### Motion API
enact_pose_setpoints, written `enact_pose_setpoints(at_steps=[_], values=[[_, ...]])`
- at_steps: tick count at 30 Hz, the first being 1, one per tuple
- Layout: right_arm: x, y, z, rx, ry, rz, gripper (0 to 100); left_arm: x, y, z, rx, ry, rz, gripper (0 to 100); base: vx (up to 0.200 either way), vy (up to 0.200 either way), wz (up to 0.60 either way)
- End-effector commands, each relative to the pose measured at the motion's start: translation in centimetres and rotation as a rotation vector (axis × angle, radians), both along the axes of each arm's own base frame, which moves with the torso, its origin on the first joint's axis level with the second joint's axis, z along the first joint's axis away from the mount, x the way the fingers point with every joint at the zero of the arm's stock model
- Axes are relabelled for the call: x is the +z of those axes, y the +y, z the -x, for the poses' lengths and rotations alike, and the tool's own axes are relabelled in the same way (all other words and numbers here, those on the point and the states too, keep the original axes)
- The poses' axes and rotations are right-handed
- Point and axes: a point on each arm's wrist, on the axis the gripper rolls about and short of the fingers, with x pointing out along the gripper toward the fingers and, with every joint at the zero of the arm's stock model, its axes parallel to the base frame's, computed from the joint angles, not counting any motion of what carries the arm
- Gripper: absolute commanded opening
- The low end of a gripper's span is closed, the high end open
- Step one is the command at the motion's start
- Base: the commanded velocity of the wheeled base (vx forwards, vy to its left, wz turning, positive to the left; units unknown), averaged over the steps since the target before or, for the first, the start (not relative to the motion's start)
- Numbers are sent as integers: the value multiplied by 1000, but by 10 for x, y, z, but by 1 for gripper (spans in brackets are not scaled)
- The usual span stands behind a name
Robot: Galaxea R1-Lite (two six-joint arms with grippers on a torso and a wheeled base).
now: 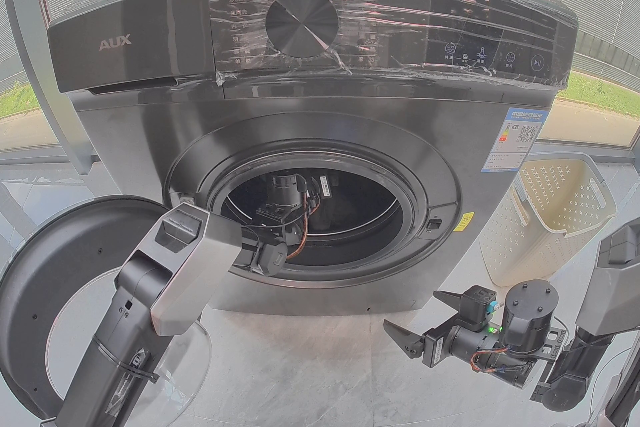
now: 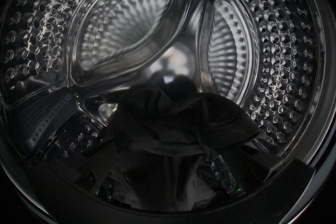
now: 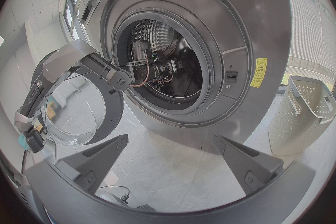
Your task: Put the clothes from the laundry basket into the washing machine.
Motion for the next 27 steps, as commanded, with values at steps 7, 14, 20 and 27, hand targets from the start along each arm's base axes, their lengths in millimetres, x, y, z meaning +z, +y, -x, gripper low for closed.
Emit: enact_pose_setpoints(at_steps=[7, 14, 20, 27], values=[[1, 0, 0, 0, -2, -2, 100, -5, -16, 44, -70, 89, -60, 100, 0, 0, 0], [0, -2, 2, -1, 3, 2, 100, -11, -20, 105, -158, 182, -130, 100, 0, 0, 0], [-1, -4, 4, -1, 11, 9, 100, -2, -18, 164, -235, 192, -146, 100, 0, 0, 0], [6, -13, 7, -21, 1, 2, 100, 46, -1, 247, -353, 158, -95, 100, 0, 0, 0]])
